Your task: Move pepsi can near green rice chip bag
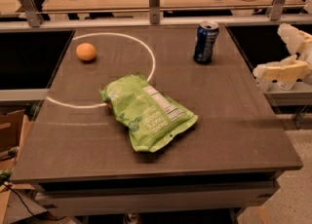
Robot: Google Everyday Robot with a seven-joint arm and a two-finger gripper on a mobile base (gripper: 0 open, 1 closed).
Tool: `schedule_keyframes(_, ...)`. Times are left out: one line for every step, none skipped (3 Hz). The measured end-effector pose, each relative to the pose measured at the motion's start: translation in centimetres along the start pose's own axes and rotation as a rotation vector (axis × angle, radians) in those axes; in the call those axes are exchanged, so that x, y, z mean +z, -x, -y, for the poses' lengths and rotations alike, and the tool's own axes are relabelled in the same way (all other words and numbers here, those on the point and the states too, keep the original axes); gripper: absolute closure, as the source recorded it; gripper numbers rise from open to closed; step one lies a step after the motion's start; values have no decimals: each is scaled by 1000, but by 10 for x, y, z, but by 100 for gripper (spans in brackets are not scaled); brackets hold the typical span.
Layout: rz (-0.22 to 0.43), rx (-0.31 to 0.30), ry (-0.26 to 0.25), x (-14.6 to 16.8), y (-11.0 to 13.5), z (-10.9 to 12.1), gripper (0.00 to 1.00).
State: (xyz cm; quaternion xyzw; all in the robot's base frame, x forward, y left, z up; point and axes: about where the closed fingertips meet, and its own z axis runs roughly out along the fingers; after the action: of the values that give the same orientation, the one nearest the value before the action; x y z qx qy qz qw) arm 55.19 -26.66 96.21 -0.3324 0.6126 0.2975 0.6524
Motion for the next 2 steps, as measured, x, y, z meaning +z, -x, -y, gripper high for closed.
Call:
schedule_keyframes(53,-35,-74,35,5,13,0)
schedule_keyframes(8,-100,-134,64,9,20,0)
